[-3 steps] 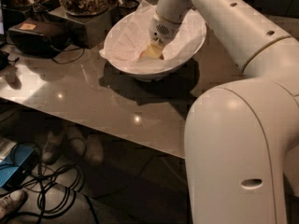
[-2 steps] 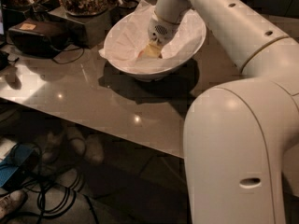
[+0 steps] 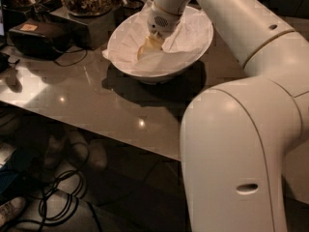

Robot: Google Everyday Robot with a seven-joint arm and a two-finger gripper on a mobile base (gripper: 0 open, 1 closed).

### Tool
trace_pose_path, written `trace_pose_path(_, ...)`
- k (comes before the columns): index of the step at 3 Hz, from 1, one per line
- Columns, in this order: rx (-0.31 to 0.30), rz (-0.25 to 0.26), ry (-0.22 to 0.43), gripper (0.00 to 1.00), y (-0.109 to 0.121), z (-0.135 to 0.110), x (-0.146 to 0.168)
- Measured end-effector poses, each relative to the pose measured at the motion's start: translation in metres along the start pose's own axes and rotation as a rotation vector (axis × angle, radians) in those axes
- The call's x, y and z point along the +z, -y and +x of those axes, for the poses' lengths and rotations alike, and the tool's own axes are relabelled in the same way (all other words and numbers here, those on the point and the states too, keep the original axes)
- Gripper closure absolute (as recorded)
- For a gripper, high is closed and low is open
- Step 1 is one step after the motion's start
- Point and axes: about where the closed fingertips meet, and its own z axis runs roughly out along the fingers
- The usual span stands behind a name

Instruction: Pick apple from white bowl

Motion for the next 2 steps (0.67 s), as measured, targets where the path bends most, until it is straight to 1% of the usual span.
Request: trace_pose_path(2, -0.004, 0.003, 0.006, 1.00, -0.0051, -0.0175, -0.0122)
